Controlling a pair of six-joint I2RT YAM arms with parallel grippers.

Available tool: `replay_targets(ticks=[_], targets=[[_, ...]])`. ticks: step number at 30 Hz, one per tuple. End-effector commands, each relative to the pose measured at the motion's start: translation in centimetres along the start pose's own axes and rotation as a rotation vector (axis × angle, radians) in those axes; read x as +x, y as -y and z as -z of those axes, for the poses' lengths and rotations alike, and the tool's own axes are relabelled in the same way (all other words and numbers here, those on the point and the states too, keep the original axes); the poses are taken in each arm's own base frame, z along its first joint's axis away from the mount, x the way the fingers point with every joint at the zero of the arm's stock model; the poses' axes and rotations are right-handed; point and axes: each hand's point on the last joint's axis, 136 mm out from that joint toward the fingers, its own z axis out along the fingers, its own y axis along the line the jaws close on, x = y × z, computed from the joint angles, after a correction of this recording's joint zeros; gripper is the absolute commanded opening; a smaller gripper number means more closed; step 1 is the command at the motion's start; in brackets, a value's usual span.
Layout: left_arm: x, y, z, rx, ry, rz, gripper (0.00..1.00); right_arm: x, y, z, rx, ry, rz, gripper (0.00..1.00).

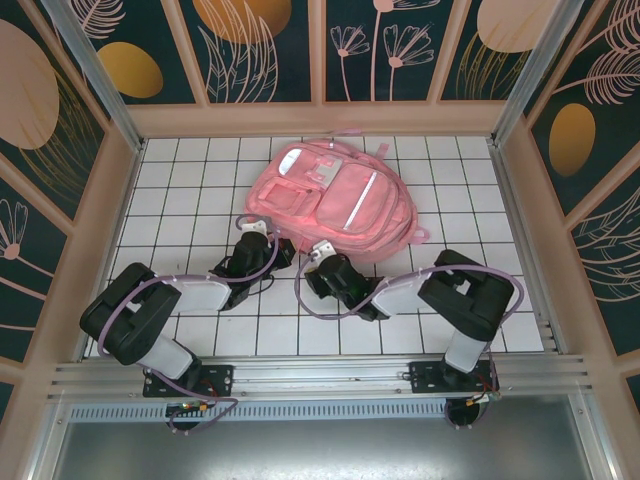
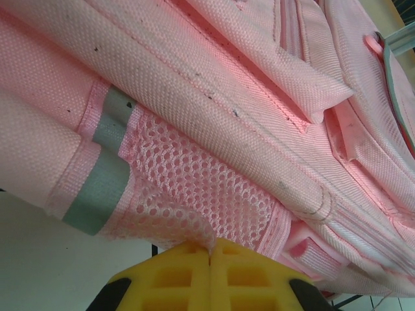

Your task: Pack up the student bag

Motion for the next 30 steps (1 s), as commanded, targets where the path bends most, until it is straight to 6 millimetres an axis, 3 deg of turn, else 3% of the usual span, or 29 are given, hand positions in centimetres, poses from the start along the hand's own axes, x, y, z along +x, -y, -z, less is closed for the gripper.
replay_targets(ticks=[1,9,16,20,25,30], targets=[[-1.2,2.7,0.1,0.084,0.023,-0.011,0.00,-2.3,0.3,-1.1,0.020,0.067,0.007,0.37],[-1.2,2.9,0.2,0.092,0.017,-0.010,0.00,-2.7,2.4,-2.0,0.091,0.096,0.003,0.38],[-1.0,2.9,0.1,0.094,0.009,-0.006,0.00,-2.8,2.4,-3.4,0.103,0.102,0.022,0.40],[-1.0,3.0,0.1,0.096,0.006,-0.004,0.00,-3.3,2.7,-3.5,0.118,0.131,0.011,0.30],[-1.1,2.8,0.2,0.088,0.010,-0.002,0.00,-3.5,2.7,-3.2,0.108,0.154,-0.005,0.00],[-1.3,2.3,0.2,0.062,0.026,0.002,0.00,-3.6,3.1,-1.7,0.101,0.177,-0.022,0.00]])
